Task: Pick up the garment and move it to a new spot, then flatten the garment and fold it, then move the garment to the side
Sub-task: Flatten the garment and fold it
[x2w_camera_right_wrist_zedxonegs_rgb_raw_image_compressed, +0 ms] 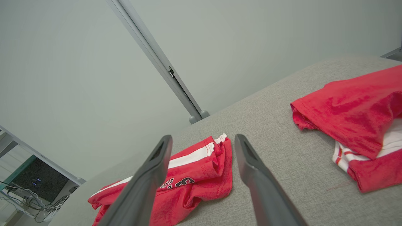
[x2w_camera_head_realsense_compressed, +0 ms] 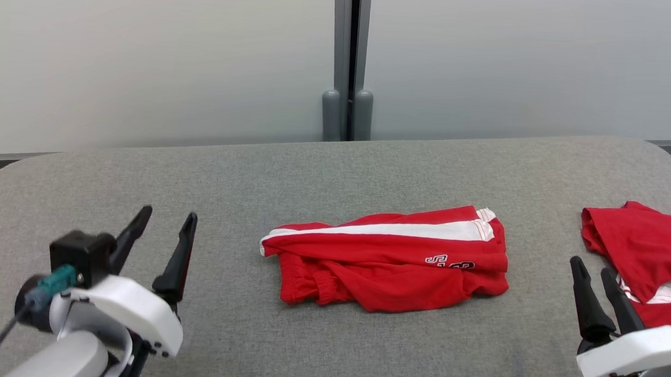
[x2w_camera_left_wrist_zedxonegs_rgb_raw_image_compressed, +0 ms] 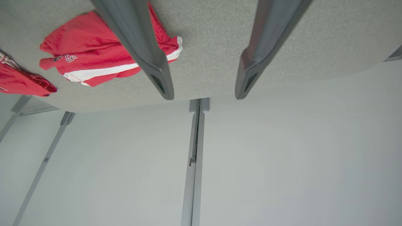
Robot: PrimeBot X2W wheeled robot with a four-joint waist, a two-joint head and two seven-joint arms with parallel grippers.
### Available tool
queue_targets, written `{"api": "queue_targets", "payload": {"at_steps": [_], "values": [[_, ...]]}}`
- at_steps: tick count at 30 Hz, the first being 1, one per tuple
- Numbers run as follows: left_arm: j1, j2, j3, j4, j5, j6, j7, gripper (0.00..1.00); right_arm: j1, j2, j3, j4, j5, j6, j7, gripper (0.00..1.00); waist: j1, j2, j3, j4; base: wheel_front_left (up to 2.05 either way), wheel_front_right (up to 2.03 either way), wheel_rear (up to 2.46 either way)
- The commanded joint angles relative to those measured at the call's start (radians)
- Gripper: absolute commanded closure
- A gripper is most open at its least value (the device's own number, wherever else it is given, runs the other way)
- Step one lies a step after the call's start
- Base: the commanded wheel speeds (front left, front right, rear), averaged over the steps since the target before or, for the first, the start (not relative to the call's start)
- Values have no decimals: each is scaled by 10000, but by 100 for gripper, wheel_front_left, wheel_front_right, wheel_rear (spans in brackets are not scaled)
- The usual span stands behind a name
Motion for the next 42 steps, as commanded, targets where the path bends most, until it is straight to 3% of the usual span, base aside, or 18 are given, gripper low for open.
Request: {"api": "queue_targets", "payload": {"at_steps": [1, 4, 7, 12, 13, 17, 30, 42], "values": [[355, -65, 197, -121, 216, 208, -71, 0, 157, 1, -77, -84, -96, 23, -153, 0, 0, -1, -88, 103, 0, 0, 0], [1602, -496, 1382, -728, 1125, 823, -138, 0, 676, 50, -284, -225, -519, 23, -587, 0, 0, -1, -188, 260, 0, 0, 0], [2924, -1036, 2355, -1133, 2081, 976, -125, 0, 1097, 231, -434, -289, -899, 23, -816, 0, 0, -1, -252, 425, 0, 0, 0], [4203, -1840, 3307, -1231, 3328, 535, -128, 0, 1499, 478, -875, -169, -1471, 23, -912, 0, 0, -1, -306, 598, 0, 0, 0], [4497, -2289, 3804, -1280, 3808, 138, -129, 0, 1301, 628, -1096, -26, -1729, 23, -749, 0, 0, -1, -311, 665, 0, 0, 0], [4808, -2803, 4312, -1232, 4261, -410, -128, 0, 621, 752, -1336, 741, -1935, 23, -155, 0, 0, -1, -233, 700, 0, 0, 0], [4339, -3628, 4272, -337, 4985, -1698, -129, 0, -3199, 545, -1193, 5229, -2060, 22, 2507, 0, 0, -1, 657, 1803, 0, 0, 0], [3831, -3960, 4317, 29, 5225, -2139, -130, 0, -4809, 265, -1186, 7784, -1751, 22, 3404, 0, 0, -1, 1344, 2535, 0, 0, 0]]}}
